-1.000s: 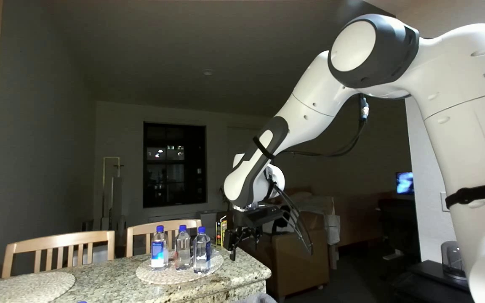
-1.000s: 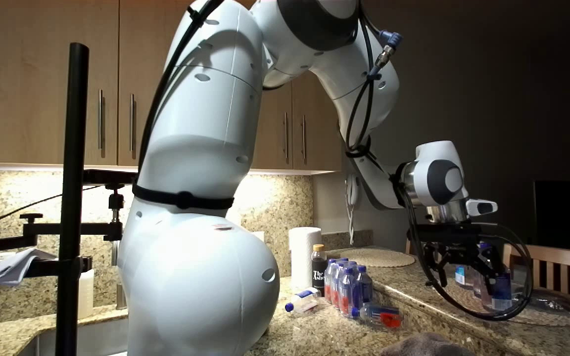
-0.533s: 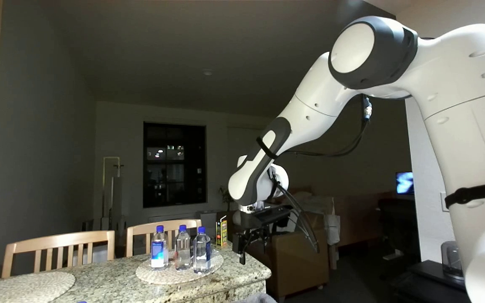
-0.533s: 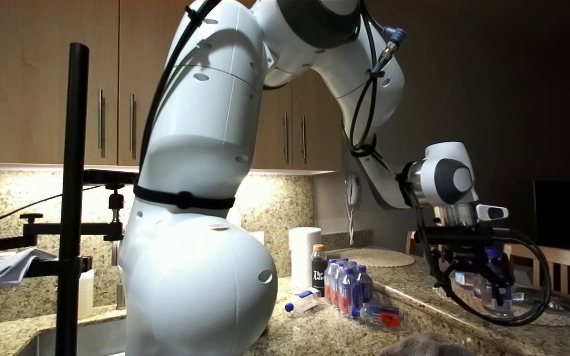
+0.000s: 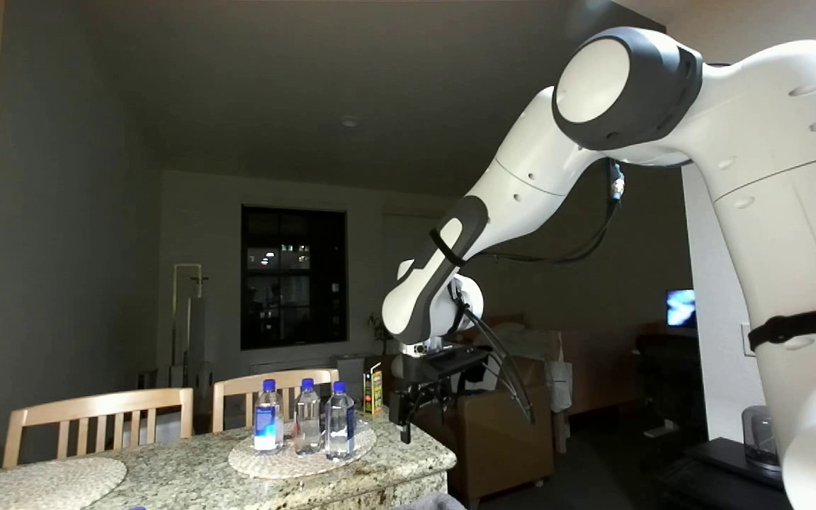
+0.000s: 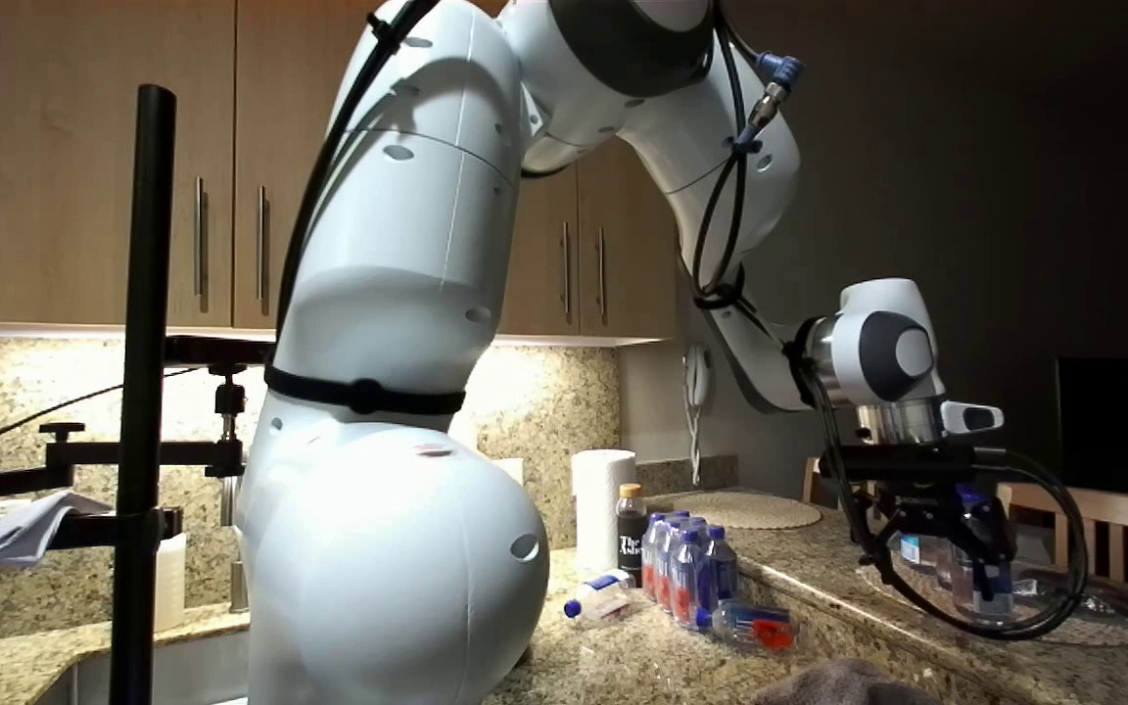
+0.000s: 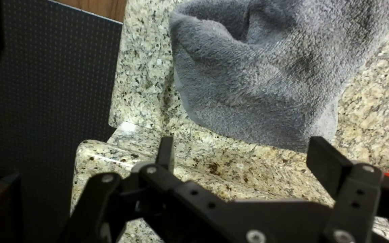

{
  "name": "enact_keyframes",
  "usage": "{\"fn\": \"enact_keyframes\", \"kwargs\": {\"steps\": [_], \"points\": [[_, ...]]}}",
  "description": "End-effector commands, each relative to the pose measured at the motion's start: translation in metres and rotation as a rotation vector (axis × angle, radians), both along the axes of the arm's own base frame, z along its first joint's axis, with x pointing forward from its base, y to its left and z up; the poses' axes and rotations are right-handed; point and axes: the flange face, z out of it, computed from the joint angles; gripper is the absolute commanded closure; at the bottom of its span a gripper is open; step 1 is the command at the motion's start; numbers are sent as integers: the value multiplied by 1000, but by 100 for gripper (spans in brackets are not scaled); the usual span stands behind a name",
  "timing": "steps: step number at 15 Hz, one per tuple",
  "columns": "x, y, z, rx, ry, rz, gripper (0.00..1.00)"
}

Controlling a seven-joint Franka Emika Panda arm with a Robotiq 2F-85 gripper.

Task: Move the cloth to the left on the counter

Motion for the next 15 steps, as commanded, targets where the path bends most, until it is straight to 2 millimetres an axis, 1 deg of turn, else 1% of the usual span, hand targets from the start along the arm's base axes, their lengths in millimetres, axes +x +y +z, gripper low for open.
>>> {"fn": "enact_keyframes", "kwargs": {"steps": [1, 3, 7, 12, 15], "points": [[-5, 8, -14, 1, 52, 28, 0], [-8, 17, -30, 1, 89, 48, 0], [-16, 32, -69, 14, 201, 103, 0], [-17, 51, -113, 25, 246, 187, 0], [-24, 61, -137, 26, 290, 211, 0]]}}
